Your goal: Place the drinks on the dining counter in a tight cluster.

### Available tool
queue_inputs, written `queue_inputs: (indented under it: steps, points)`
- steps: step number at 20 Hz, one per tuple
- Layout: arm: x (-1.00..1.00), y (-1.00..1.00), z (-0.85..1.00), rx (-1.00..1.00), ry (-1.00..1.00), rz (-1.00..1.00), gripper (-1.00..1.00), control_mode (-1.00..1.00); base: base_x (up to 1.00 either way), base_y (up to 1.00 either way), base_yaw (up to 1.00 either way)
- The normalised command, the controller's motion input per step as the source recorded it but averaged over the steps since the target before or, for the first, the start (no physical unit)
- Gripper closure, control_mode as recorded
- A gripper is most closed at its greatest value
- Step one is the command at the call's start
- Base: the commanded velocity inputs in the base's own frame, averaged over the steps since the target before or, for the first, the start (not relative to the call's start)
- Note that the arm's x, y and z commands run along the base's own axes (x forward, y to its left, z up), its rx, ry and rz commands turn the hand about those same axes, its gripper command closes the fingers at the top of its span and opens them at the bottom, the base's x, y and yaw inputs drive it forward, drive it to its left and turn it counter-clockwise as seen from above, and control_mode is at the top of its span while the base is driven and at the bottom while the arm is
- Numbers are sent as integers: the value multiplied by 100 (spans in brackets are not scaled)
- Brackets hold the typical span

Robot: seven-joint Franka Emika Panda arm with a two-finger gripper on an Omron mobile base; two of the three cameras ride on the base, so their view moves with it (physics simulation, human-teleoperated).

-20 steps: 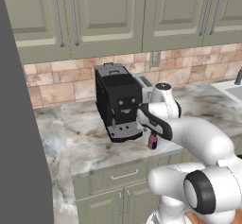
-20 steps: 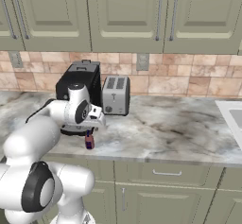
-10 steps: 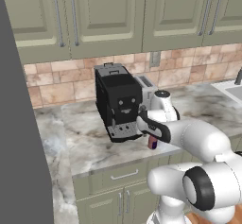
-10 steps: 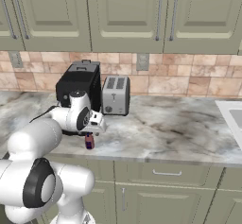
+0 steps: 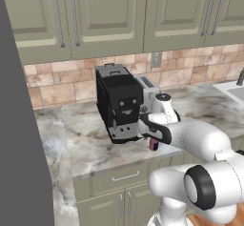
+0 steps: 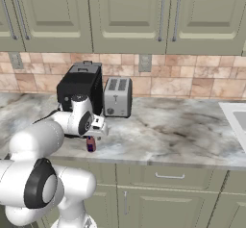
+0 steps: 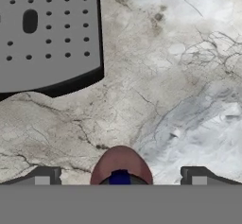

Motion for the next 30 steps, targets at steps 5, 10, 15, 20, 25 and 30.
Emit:
queue_inputs:
  steps: [5,10,15,20,25,30]
  points:
    - [0,0,0,0,0,0,100,-100,0,0,0]
    - [0,0,0,0,0,0,100,-100,0,0,0]
    - [0,0,0,0,0,-1,100,-100,0,0,0]
    - [-6,-1,44,2,-9,-3,100,-100,0,0,0]
    - [-49,-26,92,8,-7,0,100,-100,0,0,0]
    - [-63,-22,99,7,-5,0,100,-100,0,0,0]
